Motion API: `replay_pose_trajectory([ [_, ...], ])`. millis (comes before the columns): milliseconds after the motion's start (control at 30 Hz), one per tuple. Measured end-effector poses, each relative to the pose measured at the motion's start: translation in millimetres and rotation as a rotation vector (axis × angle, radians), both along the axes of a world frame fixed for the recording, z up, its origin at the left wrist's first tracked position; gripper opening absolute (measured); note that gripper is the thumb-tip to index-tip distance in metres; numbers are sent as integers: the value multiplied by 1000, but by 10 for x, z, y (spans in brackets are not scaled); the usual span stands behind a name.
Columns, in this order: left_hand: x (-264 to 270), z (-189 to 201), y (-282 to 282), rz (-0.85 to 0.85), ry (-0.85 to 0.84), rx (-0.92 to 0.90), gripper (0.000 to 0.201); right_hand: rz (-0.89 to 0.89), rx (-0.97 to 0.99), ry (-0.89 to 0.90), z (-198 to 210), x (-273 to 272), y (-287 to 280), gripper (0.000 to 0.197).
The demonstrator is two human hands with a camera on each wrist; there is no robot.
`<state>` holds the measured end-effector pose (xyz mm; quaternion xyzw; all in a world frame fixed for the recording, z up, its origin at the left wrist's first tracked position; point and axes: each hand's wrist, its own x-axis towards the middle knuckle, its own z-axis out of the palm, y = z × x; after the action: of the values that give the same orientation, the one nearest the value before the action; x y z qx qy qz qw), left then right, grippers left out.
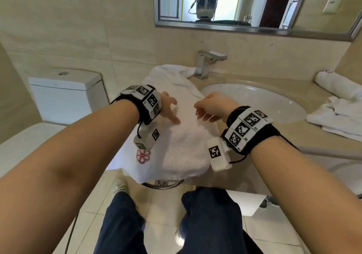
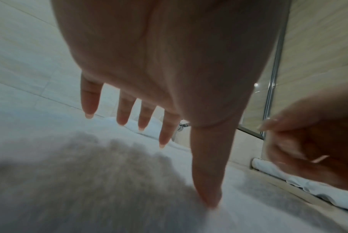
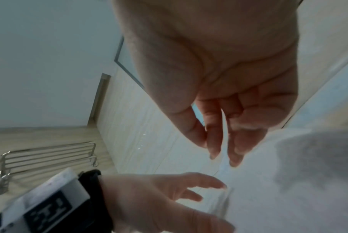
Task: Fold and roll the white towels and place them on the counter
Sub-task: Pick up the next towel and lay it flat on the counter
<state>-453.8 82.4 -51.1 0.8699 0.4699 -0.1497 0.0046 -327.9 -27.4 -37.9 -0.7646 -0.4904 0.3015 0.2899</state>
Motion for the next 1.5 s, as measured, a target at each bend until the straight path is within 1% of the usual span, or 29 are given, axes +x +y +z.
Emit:
replay_pose_trajectory([
  [67,10,54,123,-12,16,-73,81,-17,18,43,28,10,183,21],
  [167,57,128,380,4,-112,-182,60,-17,-29,34,79,58,475,11],
  [233,83,162,598,57,-215,-268,51,0,-75,0,127,104,680,20],
  [300,102,179,781,95,-238,-284,55,55,-150,-17,173,150,857,27],
  [367,122,209,1004,87,-155,-165,63,132,-228,-37,229,191,1078,30],
  [400,131,212,1099,69,-108,-103,66,176,-260,-80,249,209,1185,31],
  [433,144,206,1201,62,-83,-70,70,226,-291,-169,271,222,1287,33],
  [500,166,177,1380,69,-57,-65,78,335,-360,-408,304,213,1441,40],
  [567,180,135,1490,69,-8,-86,88,421,-422,-561,315,177,1517,46],
  [600,192,115,1531,64,28,-98,92,455,-453,-600,320,165,1550,47],
  [667,211,106,1573,41,85,-107,94,497,-505,-618,340,130,1578,47],
  [800,241,201,1559,-28,124,-98,82,516,-545,-602,354,116,1658,45],
  [900,267,272,1574,-61,98,-168,71,485,-577,-514,367,170,1711,42],
  [1033,304,243,1675,-59,48,-227,55,465,-638,-444,465,234,1758,29],
  [1100,328,221,1752,-39,-4,-223,56,429,-622,-316,538,290,1841,27],
  [1167,328,186,1867,-12,-68,-190,63,310,-483,-229,586,408,2047,30],
  [1233,313,145,2030,51,-125,-186,64,95,-278,-201,597,577,2333,31],
  [1267,303,132,2112,69,-142,-183,65,0,-197,-212,599,660,2468,32],
  [1300,295,120,2207,75,-150,-170,66,-48,-139,-246,589,743,2606,31],
  [1367,292,94,2377,64,-114,-129,73,-71,-100,-319,510,848,2868,31],
  [1433,298,65,2541,15,-26,-51,82,-79,-141,-358,425,873,3063,27],
  [1500,306,43,2704,-9,55,-9,95,-29,-245,-457,353,834,3214,22],
])
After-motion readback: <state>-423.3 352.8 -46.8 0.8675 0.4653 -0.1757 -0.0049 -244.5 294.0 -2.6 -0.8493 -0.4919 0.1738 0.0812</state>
